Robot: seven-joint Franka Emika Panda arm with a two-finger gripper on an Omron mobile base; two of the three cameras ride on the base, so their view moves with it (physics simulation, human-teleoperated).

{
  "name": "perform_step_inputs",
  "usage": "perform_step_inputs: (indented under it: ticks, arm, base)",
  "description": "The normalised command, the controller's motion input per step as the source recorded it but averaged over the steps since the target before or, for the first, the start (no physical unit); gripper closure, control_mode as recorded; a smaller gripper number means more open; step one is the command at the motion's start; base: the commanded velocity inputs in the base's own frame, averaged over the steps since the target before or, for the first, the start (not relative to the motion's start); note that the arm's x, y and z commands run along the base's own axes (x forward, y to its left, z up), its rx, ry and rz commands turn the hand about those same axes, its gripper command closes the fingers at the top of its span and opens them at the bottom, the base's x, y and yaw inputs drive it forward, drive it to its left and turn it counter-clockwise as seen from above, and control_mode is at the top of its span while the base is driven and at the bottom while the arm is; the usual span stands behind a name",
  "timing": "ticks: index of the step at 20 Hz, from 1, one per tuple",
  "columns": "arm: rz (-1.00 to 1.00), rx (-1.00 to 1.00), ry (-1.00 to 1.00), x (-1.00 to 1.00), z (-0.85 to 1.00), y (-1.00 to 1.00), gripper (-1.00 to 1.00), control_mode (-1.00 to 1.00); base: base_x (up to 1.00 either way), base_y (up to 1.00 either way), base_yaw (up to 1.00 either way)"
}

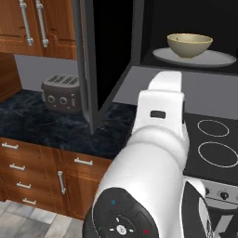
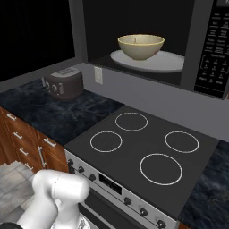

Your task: Place the bowl containing the mushroom and onion in the microwave. Close the microwave door and press the start button to microwave the meal.

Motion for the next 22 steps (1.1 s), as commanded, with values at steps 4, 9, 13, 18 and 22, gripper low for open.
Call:
perform_step_inputs:
  ticks: [4,9,13,18,22]
  arm:
    - [0.0,-0.34,0.0,0.0,0.0,1.0,-1.0,-1.0]
    - [0.0,-0.33,0.0,0.0,0.0,1.0,-1.0,-1.0]
    - [0.0,-0.22,0.0,0.14,0.0,0.93,-1.0,-1.0]
    - [0.0,-0.09,0.0,0.36,-0.01,0.72,-1.0,-1.0]
    - [0.0,-0.02,0.0,0.48,-0.04,0.59,-1.0,-1.0]
  base:
    - [0.0,0.0,0.0]
    - [0.0,0.0,0.0]
    - [0.0,0.0,0.0]
    - [0.0,0.0,0.0]
    - [0.0,0.0,0.0]
